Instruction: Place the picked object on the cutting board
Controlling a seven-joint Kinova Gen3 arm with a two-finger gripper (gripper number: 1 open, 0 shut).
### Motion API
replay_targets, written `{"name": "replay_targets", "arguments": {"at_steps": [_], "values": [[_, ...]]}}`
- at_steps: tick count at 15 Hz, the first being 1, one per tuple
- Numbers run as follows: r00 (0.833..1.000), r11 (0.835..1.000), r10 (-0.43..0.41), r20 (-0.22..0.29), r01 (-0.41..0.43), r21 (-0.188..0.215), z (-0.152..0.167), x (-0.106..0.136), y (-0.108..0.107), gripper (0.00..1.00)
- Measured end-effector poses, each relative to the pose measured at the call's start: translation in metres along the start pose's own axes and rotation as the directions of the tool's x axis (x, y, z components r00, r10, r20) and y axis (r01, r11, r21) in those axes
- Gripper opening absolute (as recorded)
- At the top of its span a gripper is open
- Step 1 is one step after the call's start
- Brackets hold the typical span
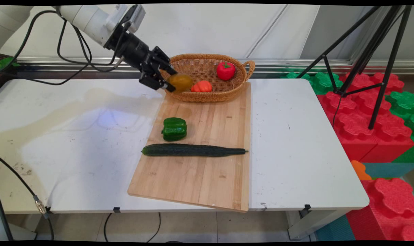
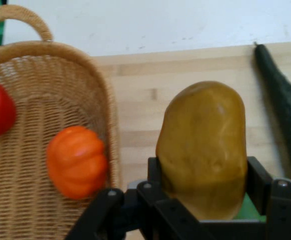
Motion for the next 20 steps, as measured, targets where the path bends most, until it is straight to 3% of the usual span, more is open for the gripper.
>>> {"name": "replay_targets", "arguments": {"at_steps": [8,20], "values": [[1.0,0.998,-0.012,-0.01,0.011,-0.058,0.035,0.008,0.03,0.0],[0.998,0.997,-0.041,0.048,0.044,-0.059,0.134,0.019,0.054,0.0]]}}
